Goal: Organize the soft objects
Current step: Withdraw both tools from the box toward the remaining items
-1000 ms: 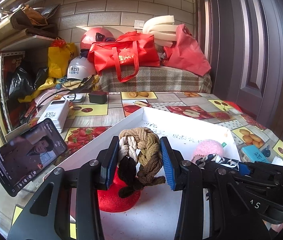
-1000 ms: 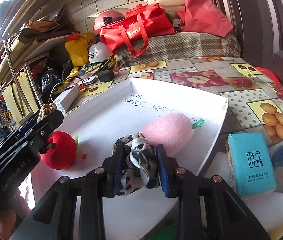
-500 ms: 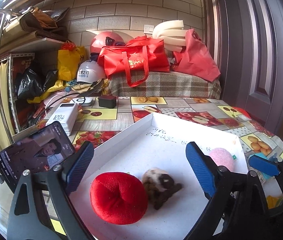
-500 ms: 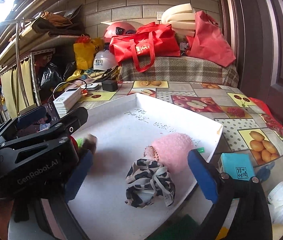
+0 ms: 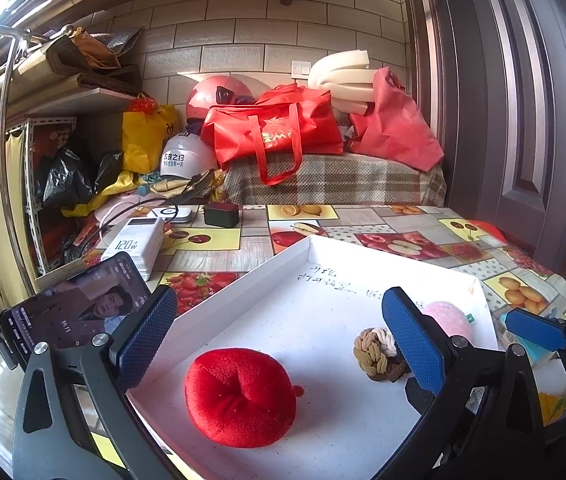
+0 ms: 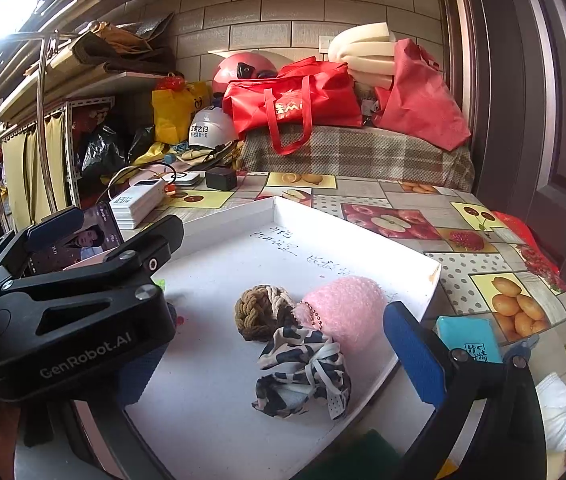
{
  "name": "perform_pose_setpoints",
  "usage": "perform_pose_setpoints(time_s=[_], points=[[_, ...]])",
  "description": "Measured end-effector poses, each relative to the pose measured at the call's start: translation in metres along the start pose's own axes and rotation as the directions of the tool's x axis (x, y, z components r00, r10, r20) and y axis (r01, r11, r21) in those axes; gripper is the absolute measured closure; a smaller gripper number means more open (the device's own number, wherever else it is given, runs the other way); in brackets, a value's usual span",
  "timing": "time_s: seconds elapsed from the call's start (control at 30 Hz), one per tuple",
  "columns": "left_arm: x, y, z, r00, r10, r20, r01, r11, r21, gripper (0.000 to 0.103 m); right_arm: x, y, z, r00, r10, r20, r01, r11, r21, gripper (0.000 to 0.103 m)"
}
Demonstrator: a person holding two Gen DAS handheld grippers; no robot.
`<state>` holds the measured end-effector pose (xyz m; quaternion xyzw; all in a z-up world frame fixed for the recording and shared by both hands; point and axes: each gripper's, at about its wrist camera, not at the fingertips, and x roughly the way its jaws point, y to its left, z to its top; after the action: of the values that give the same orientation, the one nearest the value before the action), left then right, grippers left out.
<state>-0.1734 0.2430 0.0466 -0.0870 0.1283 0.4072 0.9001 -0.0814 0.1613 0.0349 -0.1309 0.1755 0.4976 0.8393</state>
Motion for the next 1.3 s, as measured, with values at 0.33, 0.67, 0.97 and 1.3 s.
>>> perform_pose_setpoints(time_s=[0.33,0.67,0.97,1.3], points=[[-0.007,0.011,0.001,0.999,0.026,0.027,-0.024,0.998,-0.050,0.000,-0.003,-0.002,-0.001,1.000,0.007,0.017,-0.007,1.000,0.012,0.000],[-0.015,0.028,-0.004,0.998,0.059,0.031,-0.053,0.988,-0.147,0.000,-0.017,-0.005,-0.004,0.997,0.005,0.083,-0.006,1.000,0.021,0.000],[-0.033,0.012,-0.011,0.999,0.025,0.039,-0.021,0.996,-0.084,0.000,-0.044,-0.010,-0.015,0.993,0.008,0.116,-0.009,1.000,0.008,0.000],[-0.068,-0.053,-0.024,0.944,-0.328,-0.040,0.330,0.935,0.131,0.000,-0.083,-0.101,-0.036,0.998,-0.041,0.052,0.035,0.992,0.122,0.000]])
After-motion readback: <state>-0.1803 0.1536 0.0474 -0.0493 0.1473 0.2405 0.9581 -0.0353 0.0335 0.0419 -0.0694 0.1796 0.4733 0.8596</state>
